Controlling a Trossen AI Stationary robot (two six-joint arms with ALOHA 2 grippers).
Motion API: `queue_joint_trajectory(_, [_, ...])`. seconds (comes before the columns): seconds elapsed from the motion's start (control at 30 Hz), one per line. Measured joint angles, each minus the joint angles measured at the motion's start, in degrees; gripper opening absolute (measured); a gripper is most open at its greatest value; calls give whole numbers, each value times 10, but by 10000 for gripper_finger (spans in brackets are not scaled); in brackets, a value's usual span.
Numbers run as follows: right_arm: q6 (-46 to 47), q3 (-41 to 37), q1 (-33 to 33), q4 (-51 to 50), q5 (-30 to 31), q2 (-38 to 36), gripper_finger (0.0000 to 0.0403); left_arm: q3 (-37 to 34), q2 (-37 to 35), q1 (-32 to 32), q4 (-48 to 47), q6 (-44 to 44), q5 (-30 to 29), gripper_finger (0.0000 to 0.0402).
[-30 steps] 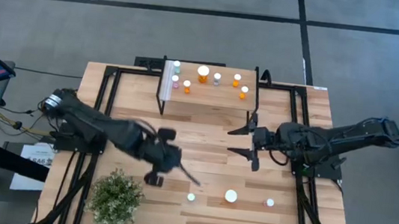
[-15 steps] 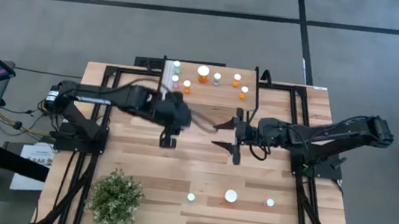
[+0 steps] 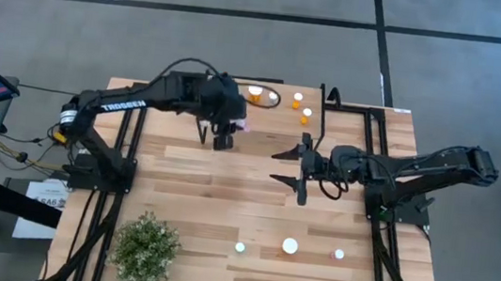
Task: Pick and place medicine bottles onto shelf by color
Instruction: Put the pink pill bottle on the shelf
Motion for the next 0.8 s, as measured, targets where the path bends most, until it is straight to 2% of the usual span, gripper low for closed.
queue_joint_trajectory(0.2, [0, -1, 0, -12, 0, 4, 265, 71, 46, 31, -11, 20, 13, 107])
queue_joint_trajectory(0.47, [0, -1, 5, -36, 0, 3, 265, 197, 156, 62, -111, 35, 9, 107])
queue_joint_trajectory(0.6, [0, -1, 6, -46, 0, 3, 265, 223, 200, 77, -140, 36, 9, 107])
queue_joint_trajectory(0.8, [0, -1, 5, -54, 0, 3, 265, 225, 234, 91, -143, 44, 9, 107])
